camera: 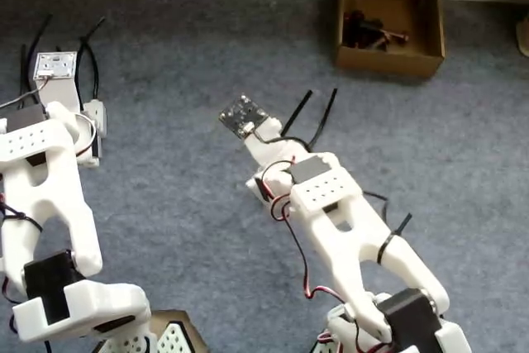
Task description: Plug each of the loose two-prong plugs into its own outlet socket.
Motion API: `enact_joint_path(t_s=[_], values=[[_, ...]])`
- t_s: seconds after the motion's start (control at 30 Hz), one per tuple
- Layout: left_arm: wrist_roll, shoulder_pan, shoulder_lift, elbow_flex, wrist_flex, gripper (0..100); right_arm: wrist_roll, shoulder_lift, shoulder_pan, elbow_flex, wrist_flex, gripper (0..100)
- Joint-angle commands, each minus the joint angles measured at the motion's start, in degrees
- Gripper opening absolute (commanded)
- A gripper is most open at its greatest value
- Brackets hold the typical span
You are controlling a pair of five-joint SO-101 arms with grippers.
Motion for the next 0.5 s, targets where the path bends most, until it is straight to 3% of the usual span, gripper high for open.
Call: enact_joint_path(t_s=[0.0,0.37,0.47], values=[[-0.4,0.4,-2.4,-0.5,-0.4,8,-0.9,-4.0,0.7,-0.2,2.1,28.5],[-0.4,2.2,-2.3,-0.4,-0.2,8,-5.2,-14.5,2.1,3.6,8.2,28.7],[-0.4,4.4,-2.3,-0.4,-0.1,8,-5.3,-18.6,4.1,6.6,8.2,33.3]])
